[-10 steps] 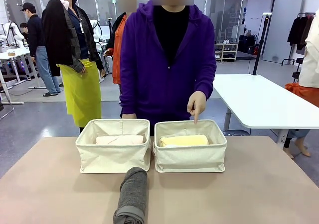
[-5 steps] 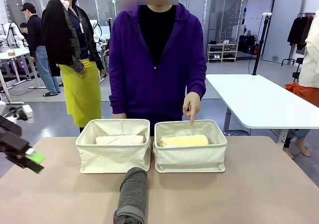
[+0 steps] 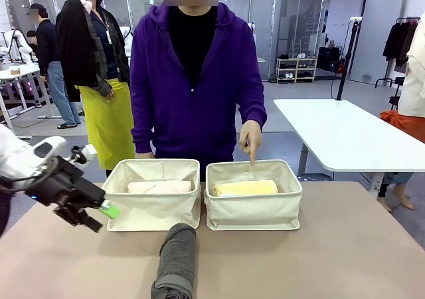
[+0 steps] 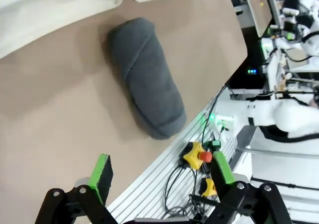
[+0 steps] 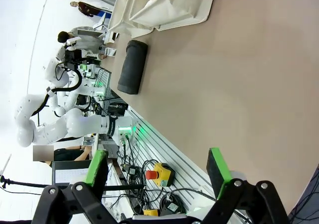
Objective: Divide the towels into two baskets.
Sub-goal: Pick up one hotel-folded towel from the bottom of the table and place it in the Fabric basket indicated by the person.
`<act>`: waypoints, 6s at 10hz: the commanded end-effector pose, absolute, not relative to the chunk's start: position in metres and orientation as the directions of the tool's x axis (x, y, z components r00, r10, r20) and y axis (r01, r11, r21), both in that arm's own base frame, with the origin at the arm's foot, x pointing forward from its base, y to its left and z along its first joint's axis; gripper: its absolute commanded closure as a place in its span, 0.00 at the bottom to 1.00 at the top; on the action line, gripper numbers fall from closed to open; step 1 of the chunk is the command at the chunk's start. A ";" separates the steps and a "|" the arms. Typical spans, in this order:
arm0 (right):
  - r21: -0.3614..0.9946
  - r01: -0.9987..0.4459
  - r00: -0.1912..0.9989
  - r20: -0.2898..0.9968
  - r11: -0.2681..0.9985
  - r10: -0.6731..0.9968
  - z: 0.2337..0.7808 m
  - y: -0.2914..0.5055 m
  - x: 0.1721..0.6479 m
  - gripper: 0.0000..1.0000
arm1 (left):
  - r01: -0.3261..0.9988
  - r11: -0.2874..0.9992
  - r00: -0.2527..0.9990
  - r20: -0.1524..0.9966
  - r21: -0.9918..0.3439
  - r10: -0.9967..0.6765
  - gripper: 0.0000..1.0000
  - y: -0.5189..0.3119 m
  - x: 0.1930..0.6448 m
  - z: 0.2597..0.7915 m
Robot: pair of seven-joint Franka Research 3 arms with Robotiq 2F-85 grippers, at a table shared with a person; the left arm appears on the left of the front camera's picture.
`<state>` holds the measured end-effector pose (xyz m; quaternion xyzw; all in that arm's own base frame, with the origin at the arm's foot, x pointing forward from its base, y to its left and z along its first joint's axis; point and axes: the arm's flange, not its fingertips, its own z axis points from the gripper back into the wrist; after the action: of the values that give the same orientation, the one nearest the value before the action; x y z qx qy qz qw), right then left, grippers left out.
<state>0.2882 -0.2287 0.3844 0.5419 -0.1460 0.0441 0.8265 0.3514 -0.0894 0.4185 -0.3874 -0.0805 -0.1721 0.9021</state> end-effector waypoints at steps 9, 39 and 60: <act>0.884 -0.238 0.952 0.295 0.403 -0.085 0.388 -0.230 0.287 0.00 | 0.226 0.770 0.974 0.119 -0.596 -0.194 0.00 -0.219 0.357 0.338; 0.884 -0.238 0.952 0.295 0.403 -0.085 0.388 -0.230 0.287 0.00 | 0.978 0.207 0.178 0.386 0.034 -0.905 0.69 -0.324 0.345 0.500; 0.884 -0.238 0.952 0.295 0.403 -0.085 0.388 -0.230 0.287 0.00 | 0.858 -0.194 -0.226 0.010 0.476 -0.974 0.00 -0.498 0.567 0.467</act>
<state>0.2885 -0.2289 0.3844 0.5421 -0.1456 0.0441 0.8264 0.5668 -0.4941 0.4643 0.1470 -0.1864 -0.7639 0.6001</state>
